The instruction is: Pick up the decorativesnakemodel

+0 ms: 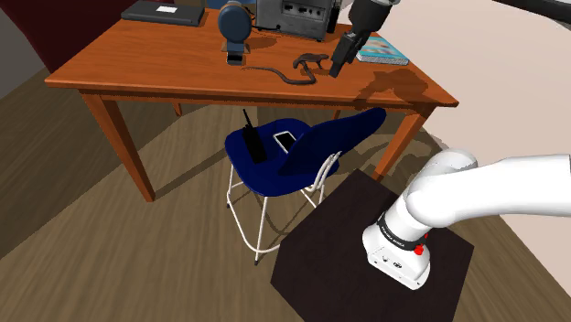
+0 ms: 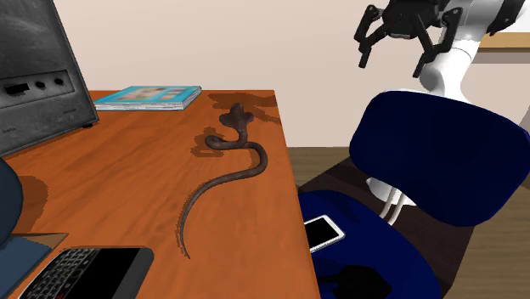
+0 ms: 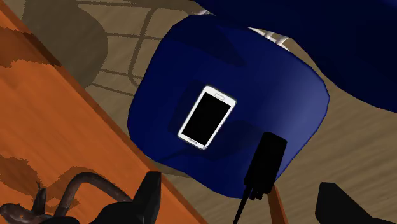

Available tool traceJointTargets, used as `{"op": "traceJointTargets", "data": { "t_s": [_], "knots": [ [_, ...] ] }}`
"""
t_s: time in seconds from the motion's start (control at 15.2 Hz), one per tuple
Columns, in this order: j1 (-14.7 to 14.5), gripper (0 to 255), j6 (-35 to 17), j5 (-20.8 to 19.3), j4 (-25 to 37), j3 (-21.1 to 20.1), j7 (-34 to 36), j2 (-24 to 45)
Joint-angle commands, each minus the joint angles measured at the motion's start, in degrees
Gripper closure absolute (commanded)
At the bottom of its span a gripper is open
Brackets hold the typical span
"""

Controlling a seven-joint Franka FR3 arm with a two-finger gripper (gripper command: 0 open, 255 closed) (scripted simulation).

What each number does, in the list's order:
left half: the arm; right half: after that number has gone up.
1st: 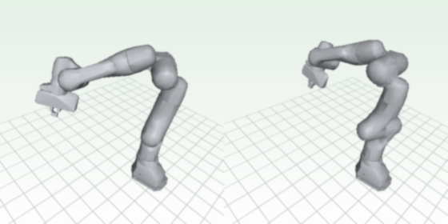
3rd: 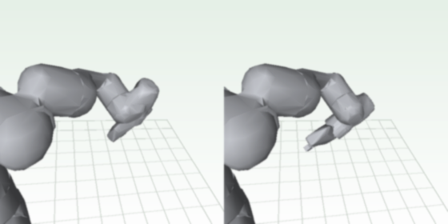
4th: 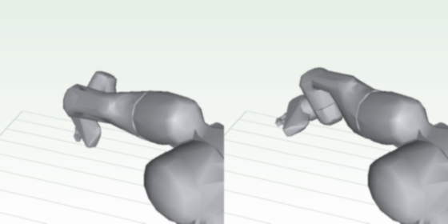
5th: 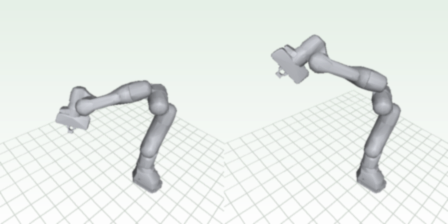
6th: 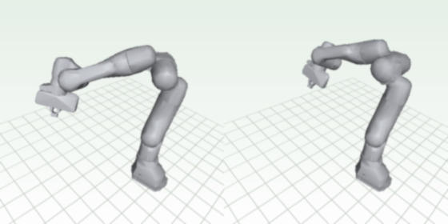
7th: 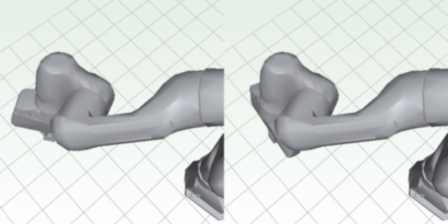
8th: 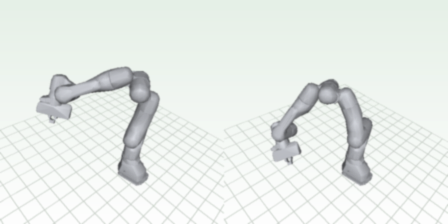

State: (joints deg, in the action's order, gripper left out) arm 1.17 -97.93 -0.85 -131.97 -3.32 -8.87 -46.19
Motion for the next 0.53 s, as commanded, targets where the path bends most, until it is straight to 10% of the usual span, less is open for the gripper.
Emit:
{"op": "traceJointTargets", "data": {
  "t_s": [0.0, 0.46],
  "knots": [
    [0.0, 0, 0.0, 0.0, 0.0, 0.0, 0.0, 0.0],
    [1.69, 0, -5.87, -0.47, 7.81, 1.75, -0.31, 16.14]
  ]
}}
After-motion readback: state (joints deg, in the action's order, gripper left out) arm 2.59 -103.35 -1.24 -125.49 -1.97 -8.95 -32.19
